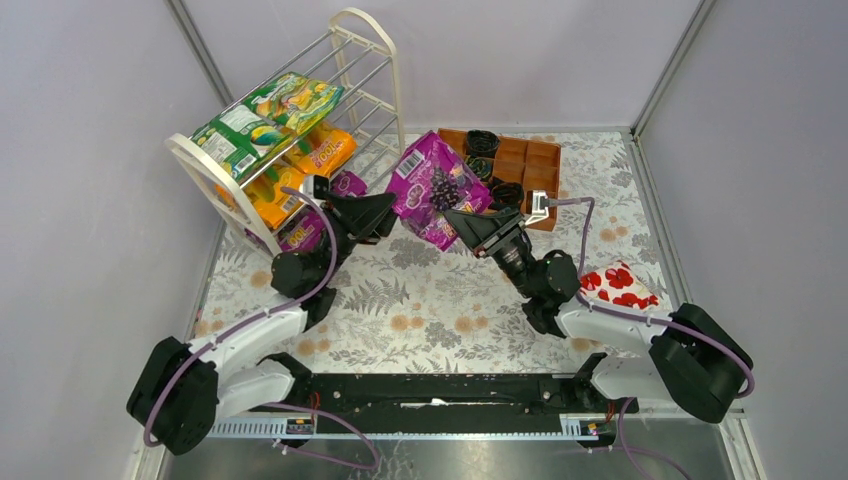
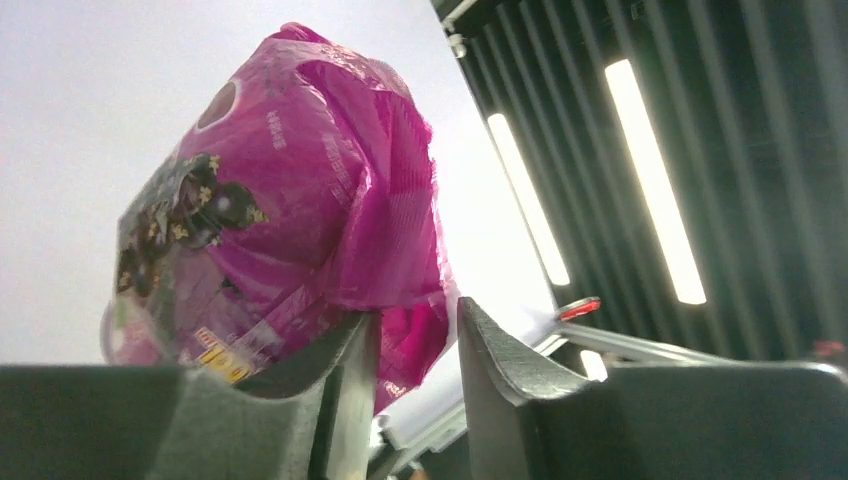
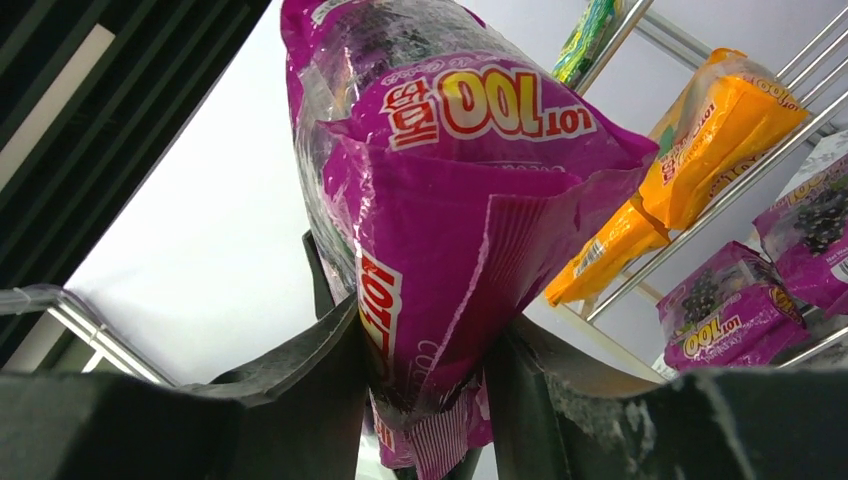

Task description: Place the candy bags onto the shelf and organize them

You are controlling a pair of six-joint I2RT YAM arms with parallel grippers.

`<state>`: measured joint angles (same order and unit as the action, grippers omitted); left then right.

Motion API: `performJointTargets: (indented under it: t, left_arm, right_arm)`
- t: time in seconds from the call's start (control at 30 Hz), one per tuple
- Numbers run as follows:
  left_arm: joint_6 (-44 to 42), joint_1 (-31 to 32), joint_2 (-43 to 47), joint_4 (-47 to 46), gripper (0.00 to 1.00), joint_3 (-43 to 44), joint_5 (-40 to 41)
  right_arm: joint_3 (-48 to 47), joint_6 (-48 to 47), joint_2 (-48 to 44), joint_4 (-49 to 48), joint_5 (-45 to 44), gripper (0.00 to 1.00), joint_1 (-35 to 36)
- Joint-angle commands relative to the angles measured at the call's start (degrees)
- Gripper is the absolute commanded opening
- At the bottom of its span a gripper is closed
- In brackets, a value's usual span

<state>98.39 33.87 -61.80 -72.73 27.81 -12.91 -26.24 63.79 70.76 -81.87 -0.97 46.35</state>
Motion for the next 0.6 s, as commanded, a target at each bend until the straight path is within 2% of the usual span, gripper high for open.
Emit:
performJointTargets:
  t: [0.0,0.07,0.13,0.2,0.33,0.43,0.5,0.57]
  left_arm:
    - [-3.97,-1.55,3.45,4.27,0.5,-2.18,-1.6]
    - [-6.79,-2.73,5.7,9.3,0.67,-2.66,-3.05]
    - [-10.93,-4.15,9.41,18.34,0.83,-2.0,-4.91]
    - [-15.66,-6.04,12.97,28.3,0.92,-1.53,-6.64]
    - [-29.76,-8.35,20.77,53.74,0.99,3.1,-7.14]
    - [-43.42,-8.38,24.05,75.46,0.99,11.23,-1.99]
    - [-50.04,-8.38,24.96,85.16,0.99,15.72,2.37]
    - [-54.59,-8.38,25.49,90.9,0.99,19.1,4.06]
  right_arm:
    - [-5.0,3.32,0.52,-15.36,-3.26,0.29,-0.21]
    - [-5.28,5.31,1.42,-14.45,-3.45,0.23,-0.72]
    - [-5.22,6.87,2.3,-13.73,-3.21,0.18,-1.47]
    - [-5.33,8.2,2.77,-10.82,-2.9,0.16,-2.48]
    - [-6.57,8.2,3.62,-2.48,-0.62,0.13,-5.26]
    - [-7.12,8.14,5.16,1.3,0.06,0.05,-6.93]
    - [-8.39,8.61,7.18,2.24,0.86,0.01,-8.04]
    - [-10.21,9.33,10.27,3.12,2.37,0.0,-8.73]
